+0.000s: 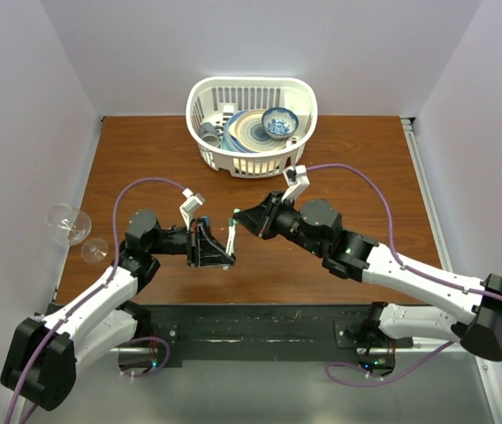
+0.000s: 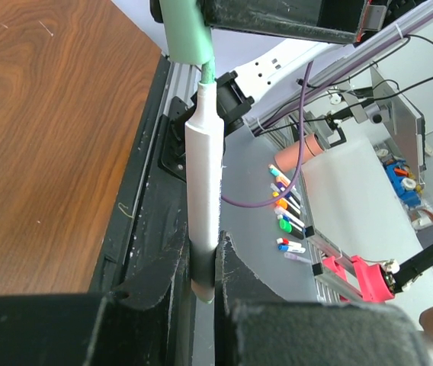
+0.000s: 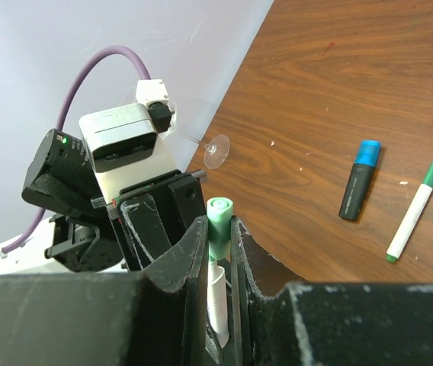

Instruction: Insert the pens into the pen caps

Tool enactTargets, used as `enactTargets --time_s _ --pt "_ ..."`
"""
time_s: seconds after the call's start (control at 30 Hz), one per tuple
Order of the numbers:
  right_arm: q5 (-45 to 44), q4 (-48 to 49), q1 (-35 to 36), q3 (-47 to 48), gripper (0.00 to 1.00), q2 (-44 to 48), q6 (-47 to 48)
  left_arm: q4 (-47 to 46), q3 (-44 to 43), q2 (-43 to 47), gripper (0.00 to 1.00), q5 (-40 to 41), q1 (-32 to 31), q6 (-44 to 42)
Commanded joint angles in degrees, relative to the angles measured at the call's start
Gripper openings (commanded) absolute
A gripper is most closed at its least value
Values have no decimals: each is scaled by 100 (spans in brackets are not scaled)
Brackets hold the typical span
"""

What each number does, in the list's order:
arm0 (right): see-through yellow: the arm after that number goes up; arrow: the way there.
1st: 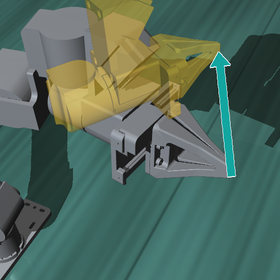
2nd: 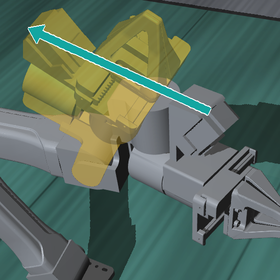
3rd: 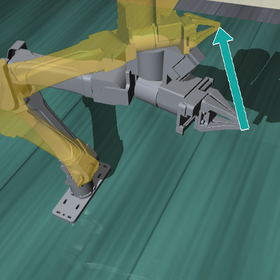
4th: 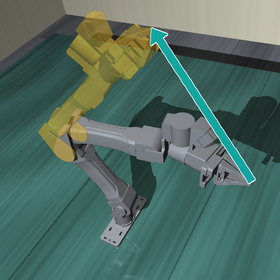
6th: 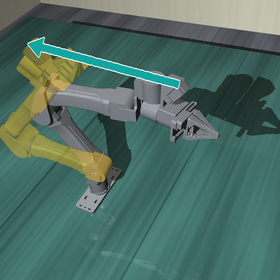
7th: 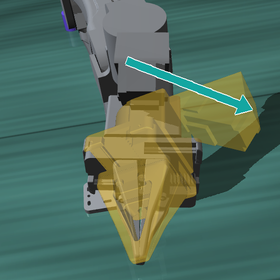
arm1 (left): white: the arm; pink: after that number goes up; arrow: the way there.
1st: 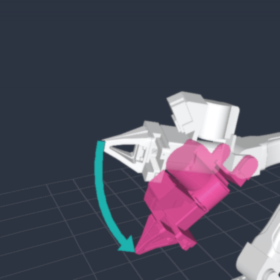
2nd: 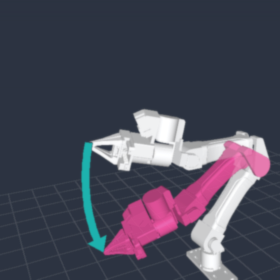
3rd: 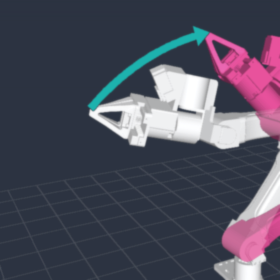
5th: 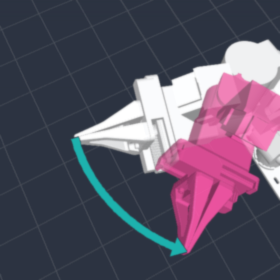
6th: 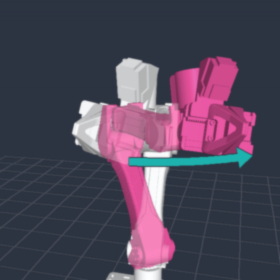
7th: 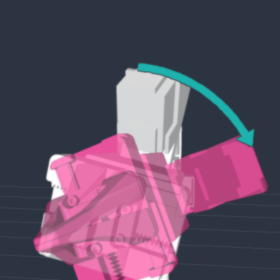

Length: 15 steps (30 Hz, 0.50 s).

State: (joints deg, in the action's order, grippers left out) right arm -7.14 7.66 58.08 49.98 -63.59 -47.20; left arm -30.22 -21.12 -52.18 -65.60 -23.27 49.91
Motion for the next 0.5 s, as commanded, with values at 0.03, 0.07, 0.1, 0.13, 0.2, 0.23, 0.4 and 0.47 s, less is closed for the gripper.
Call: enactTargets --time_s 0.03,0.07,0.1,0.13,0.2,0.23,0.4,0.47 --pt "-7 -177 71 214 10 251 167 -81 -322 59 0 56 59 -60" --pt "-7 -212 71 223 10 251 185 -81 -331 68 0 65 59 -69" --pt "2 -212 71 223 10 260 185 -81 -348 77 0 65 50 -69" --pt "10 -212 71 223 10 268 176 -81 -348 85 0 57 59 -60" --pt "28 -186 63 197 10 286 176 -81 -331 121 0 65 59 -34" --pt "19 -169 71 197 10 277 167 -90 -313 121 0 65 50 -34" --pt "-16 -133 71 214 10 286 167 -168 -252 147 0 30 59 45" --pt "-16 -133 71 258 11 251 185 -230 -226 147 0 4 59 80"
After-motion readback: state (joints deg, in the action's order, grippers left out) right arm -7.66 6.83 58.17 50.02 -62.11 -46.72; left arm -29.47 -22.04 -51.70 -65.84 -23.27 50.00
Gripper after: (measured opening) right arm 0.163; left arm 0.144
